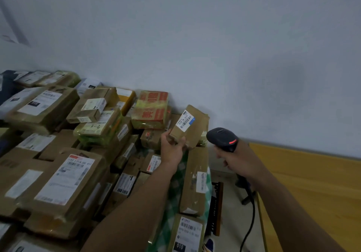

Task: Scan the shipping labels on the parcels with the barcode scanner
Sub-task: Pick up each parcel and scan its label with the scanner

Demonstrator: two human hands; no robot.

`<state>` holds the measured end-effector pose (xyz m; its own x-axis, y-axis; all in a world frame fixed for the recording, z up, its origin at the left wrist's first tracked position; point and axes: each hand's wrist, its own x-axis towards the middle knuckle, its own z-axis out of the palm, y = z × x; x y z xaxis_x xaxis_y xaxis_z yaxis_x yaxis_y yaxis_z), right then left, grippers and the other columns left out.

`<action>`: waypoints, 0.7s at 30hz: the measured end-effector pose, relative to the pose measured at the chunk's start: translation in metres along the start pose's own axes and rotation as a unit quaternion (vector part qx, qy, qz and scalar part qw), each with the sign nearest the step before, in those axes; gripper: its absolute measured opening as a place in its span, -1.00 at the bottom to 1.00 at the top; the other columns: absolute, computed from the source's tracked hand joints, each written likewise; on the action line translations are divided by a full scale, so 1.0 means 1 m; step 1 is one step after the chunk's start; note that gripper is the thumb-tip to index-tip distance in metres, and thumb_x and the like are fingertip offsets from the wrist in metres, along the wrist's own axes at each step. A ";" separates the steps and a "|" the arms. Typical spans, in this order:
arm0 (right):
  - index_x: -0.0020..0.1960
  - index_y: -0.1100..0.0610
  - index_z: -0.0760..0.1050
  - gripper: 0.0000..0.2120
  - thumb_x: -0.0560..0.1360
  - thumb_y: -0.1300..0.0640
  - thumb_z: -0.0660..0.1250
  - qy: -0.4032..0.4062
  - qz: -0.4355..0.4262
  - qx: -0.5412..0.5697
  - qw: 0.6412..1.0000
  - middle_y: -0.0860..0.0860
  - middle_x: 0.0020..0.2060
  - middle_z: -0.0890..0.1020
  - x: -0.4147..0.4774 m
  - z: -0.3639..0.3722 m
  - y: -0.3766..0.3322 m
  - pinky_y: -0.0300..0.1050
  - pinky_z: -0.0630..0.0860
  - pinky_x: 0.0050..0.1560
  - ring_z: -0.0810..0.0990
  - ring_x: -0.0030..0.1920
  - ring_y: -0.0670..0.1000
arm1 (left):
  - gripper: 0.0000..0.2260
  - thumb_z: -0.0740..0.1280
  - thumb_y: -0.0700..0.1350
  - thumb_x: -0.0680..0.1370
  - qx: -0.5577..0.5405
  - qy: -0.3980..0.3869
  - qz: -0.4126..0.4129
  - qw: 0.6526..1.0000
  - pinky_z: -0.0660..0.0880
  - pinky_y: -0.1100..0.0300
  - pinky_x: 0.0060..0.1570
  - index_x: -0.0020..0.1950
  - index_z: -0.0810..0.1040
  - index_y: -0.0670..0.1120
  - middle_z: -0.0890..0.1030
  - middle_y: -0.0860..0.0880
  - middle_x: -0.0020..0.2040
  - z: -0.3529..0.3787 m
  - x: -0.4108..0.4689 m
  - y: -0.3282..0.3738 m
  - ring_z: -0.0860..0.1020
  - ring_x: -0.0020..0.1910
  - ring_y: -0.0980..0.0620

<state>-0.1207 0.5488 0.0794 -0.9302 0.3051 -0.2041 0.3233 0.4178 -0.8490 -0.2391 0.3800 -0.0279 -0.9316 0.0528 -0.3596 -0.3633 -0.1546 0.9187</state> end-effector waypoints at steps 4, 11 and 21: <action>0.13 0.01 0.57 -0.89 0.61 0.12 0.42 -0.005 0.012 0.011 1.000 -0.04 -0.18 0.70 0.026 -0.005 0.005 -0.38 0.46 -0.40 0.60 -0.39 -0.27 | -0.48 0.55 -0.05 0.51 0.067 0.020 0.013 0.997 0.57 -0.12 0.29 0.36 0.37 0.13 0.60 0.02 0.29 0.030 0.037 0.005 0.59 0.28 -0.04; 0.10 -0.05 0.54 -0.88 0.62 0.13 0.42 -0.016 0.022 0.016 0.999 0.01 -0.16 0.71 0.054 -0.006 0.018 -0.42 0.45 -0.40 0.61 -0.40 -0.27 | -0.47 0.52 0.03 0.54 0.156 0.046 0.018 0.987 0.50 0.21 0.03 0.39 0.32 -0.01 0.56 -0.06 0.34 0.063 0.062 0.004 0.56 0.26 -0.03; 0.07 0.01 0.58 -0.95 0.62 0.13 0.41 -0.037 0.027 -0.011 0.999 0.04 -0.17 0.72 0.051 0.001 0.027 -0.38 0.47 -0.34 0.61 -0.37 -0.25 | -0.51 0.42 0.19 0.57 0.339 0.019 0.045 0.939 0.45 0.08 0.18 0.42 0.42 0.03 0.26 -0.07 0.46 0.036 0.055 -0.017 0.43 0.28 -0.04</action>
<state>-0.1600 0.5744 0.0454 -0.9211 0.2637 -0.2864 0.3771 0.4209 -0.8250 -0.2845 0.4207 -0.0574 -0.9628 0.0318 -0.2682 -0.2155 0.5080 0.8339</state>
